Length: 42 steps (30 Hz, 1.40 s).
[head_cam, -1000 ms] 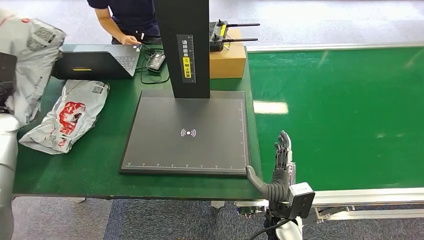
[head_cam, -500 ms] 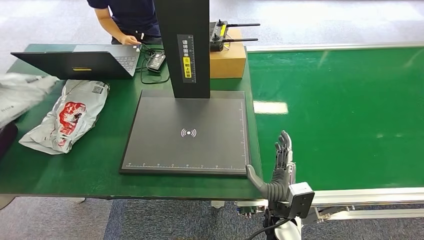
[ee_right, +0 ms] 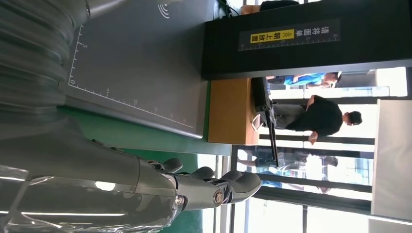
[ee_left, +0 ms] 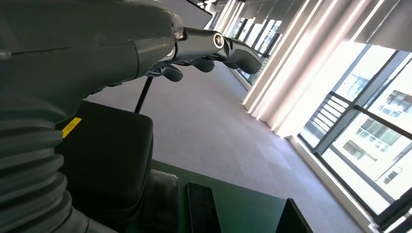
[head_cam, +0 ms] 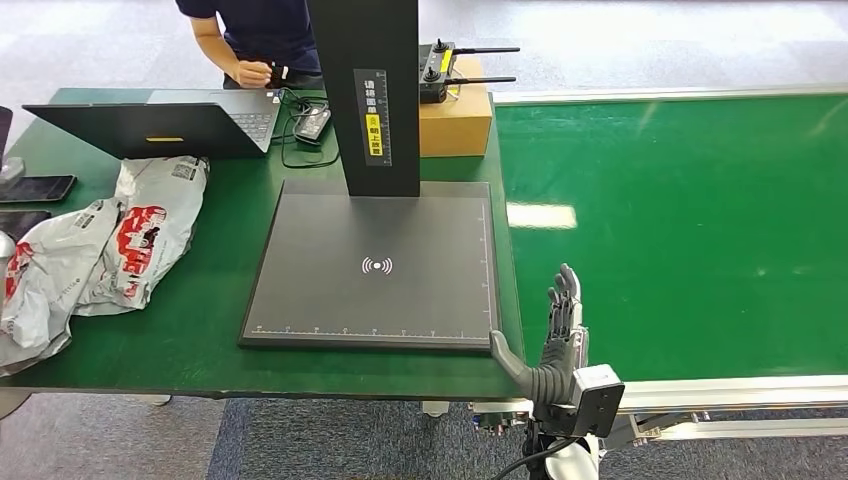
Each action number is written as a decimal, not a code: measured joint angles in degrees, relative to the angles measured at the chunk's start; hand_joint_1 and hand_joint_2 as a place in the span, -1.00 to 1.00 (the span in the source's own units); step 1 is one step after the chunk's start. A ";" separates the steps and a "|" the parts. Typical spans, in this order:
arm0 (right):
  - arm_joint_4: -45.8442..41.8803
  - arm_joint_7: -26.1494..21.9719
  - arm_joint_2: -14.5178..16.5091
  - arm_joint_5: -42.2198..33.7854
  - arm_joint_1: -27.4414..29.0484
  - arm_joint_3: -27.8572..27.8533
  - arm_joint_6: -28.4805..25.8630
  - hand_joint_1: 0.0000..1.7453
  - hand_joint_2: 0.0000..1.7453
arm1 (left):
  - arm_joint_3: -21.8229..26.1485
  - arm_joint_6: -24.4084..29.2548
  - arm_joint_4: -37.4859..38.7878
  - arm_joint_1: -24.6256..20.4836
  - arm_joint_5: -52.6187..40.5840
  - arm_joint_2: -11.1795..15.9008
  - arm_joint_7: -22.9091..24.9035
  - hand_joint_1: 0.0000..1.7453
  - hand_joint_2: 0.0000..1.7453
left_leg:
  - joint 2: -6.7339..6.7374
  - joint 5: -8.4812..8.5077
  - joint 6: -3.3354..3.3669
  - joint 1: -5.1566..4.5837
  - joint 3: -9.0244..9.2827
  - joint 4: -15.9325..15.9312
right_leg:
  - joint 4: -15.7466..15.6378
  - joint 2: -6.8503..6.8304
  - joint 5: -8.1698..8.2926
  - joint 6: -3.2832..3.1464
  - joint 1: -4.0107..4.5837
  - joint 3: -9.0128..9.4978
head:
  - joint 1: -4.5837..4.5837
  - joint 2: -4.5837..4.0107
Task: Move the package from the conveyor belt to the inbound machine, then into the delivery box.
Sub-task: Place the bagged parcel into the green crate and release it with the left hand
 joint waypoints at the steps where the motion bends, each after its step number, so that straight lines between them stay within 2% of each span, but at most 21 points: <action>1: 0.00 0.00 0.02 0.01 0.00 -0.01 0.03 -1.00 1.00 | 0.05 -0.20 0.01 0.02 0.00 -0.32 -0.86 -1.00 1.00 | 0.00 0.00 0.00 0.00 0.00 0.00 | 0.00 0.00 0.00 0.00 0.00 0.00 | 0.00 0.00; 5: 0.03 0.00 0.13 0.05 0.02 -0.01 0.17 -1.00 1.00 | 0.97 -1.58 -0.10 0.23 1.91 -2.01 -6.28 -1.00 1.00 | 0.00 0.00 0.00 -0.02 0.00 0.01 | -0.01 0.00 0.00 0.00 -0.02 0.00 | 0.00 0.00; 10: 0.03 0.00 0.13 0.11 0.21 -0.02 0.18 -1.00 1.00 | 2.46 -6.16 -3.69 3.80 7.93 -5.71 -18.77 -1.00 1.00 | 0.01 -0.02 0.02 -0.06 0.02 0.01 | -0.01 0.02 0.00 0.01 -0.09 0.02 | 0.00 0.00; 14: 0.02 0.00 0.13 0.97 0.41 -0.03 -0.28 -1.00 1.00 | 1.48 -11.20 -10.59 11.28 12.63 -9.13 -24.27 -1.00 1.00 | 0.04 -0.05 0.02 -0.11 0.05 0.00 | -0.02 0.07 0.00 0.01 -0.14 0.01 | 0.01 0.00; 17: 0.01 0.00 0.10 1.97 0.64 -0.04 -0.85 -1.00 1.00 | -0.67 -15.00 -18.58 19.97 18.77 -11.77 -27.01 -1.00 1.00 | 0.09 -0.11 0.03 -0.12 0.06 0.00 | -0.04 0.13 -0.02 0.02 -0.14 0.00 | -0.01 0.00; 20: 0.00 0.00 0.05 3.12 0.88 -0.04 -1.65 -1.00 1.00 | -4.19 -17.35 -28.73 29.84 23.10 -14.87 -28.53 -1.00 1.00 | 0.13 -0.18 0.07 -0.14 0.06 0.00 | -0.06 0.15 -0.07 0.07 -0.16 0.00 | -0.01 0.00; 23: 0.00 0.00 -0.05 3.83 1.00 -0.03 -1.94 -1.00 1.00 | -9.49 -17.63 -38.74 39.47 23.32 -18.31 -28.91 -1.00 1.00 | 0.10 -0.26 0.13 -0.16 0.05 0.00 | -0.08 0.13 -0.14 0.16 -0.18 0.01 | 0.00 0.00; 26: 0.03 0.00 -0.14 4.10 1.01 -0.02 -1.75 -1.00 1.00 | -14.22 -17.87 -45.56 45.33 23.80 -21.39 -28.91 -1.00 1.00 | 0.04 -0.30 0.19 -0.17 0.03 0.01 | -0.08 0.09 -0.17 0.21 -0.20 0.03 | 0.01 0.00; 30: 0.53 0.00 -0.15 3.99 0.83 0.02 -1.08 -1.00 1.00 | -18.42 -18.24 -50.12 49.17 25.48 -24.96 -29.23 -1.00 1.00 | 0.02 -0.32 0.22 -0.19 0.05 0.01 | -0.09 0.06 -0.16 0.22 -0.22 0.07 | 0.01 0.00; 35: 1.74 0.00 -0.15 4.13 -0.08 0.19 -0.99 -1.00 1.00 | -21.26 -18.11 -51.74 51.79 27.09 -29.19 -30.30 -1.00 1.00 | 0.02 -0.31 0.21 -0.18 0.09 0.01 | -0.08 0.06 -0.15 0.22 -0.21 0.10 | 0.00 0.00; 42: 2.82 0.00 -0.15 4.23 -0.63 0.21 -1.15 -1.00 1.00 | -22.07 -17.89 -52.38 52.71 27.11 -31.05 -30.43 -1.00 1.00 | 0.02 -0.30 0.21 -0.14 0.10 0.00 | -0.07 0.06 -0.15 0.21 -0.16 0.11 | 0.00 0.00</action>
